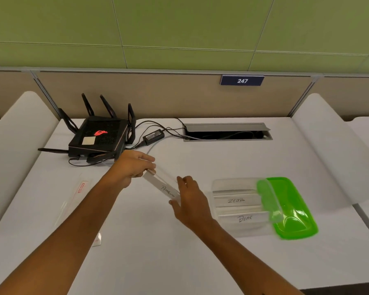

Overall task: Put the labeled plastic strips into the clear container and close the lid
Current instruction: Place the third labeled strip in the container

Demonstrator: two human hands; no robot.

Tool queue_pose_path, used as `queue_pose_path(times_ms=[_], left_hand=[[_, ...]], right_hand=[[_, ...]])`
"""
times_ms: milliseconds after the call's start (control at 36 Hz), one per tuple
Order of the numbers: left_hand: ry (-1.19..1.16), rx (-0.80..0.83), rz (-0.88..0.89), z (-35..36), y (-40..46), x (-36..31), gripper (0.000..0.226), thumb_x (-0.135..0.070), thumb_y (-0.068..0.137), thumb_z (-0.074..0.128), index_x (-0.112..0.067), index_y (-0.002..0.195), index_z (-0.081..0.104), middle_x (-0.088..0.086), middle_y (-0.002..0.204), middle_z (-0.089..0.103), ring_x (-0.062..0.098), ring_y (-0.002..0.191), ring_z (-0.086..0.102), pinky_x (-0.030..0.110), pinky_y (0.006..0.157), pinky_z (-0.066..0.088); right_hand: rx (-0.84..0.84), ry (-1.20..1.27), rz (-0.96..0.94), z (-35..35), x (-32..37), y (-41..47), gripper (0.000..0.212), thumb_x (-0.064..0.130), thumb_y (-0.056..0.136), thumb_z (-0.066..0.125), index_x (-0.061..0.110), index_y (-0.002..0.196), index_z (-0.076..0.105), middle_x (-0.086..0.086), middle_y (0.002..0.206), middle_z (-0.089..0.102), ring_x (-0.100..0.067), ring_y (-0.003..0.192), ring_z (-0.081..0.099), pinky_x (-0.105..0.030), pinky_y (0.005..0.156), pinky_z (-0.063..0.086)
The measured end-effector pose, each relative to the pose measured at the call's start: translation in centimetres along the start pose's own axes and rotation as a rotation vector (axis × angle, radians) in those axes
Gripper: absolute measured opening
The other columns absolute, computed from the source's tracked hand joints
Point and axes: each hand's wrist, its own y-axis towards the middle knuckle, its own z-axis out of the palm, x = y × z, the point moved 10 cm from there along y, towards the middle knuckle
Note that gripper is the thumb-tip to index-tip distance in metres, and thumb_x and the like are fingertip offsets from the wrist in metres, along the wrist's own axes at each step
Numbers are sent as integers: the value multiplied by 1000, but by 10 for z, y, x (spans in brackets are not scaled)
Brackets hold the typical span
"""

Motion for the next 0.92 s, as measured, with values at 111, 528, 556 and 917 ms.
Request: queue_pose_path(times_ms=[111,528,556,917], left_hand=[[-74,7,47,76,-23,-33,15,-8,80,83,-16,91,79,10,89,78,19,78,65,27,67,55],[-82,147,124,227,-51,-23,17,-18,88,77,-18,104,78,1,105,77,17,96,71,22,73,51],[-71,152,126,236,-53,-21,20,-20,88,77,-18,108,77,1,106,76,17,97,71,23,76,52],[35,183,-11,300,-58,10,43,-23,92,73,-8,132,64,8,111,72,17,98,71,28,87,55]], right_hand=[[-25,-89,1,-56,-77,-11,71,31,83,76,9,143,46,-9,123,53,-26,99,59,-38,66,61],[209,-207,-31,-90,-219,-23,53,15,82,71,9,132,53,-5,120,50,-27,106,55,-43,72,58],[218,-212,-33,-89,-227,-24,54,16,82,71,11,132,53,-4,121,51,-27,107,56,-42,73,58],[355,-206,-57,-53,-287,-30,63,20,82,73,19,141,50,1,137,55,-23,127,53,-40,88,55]])
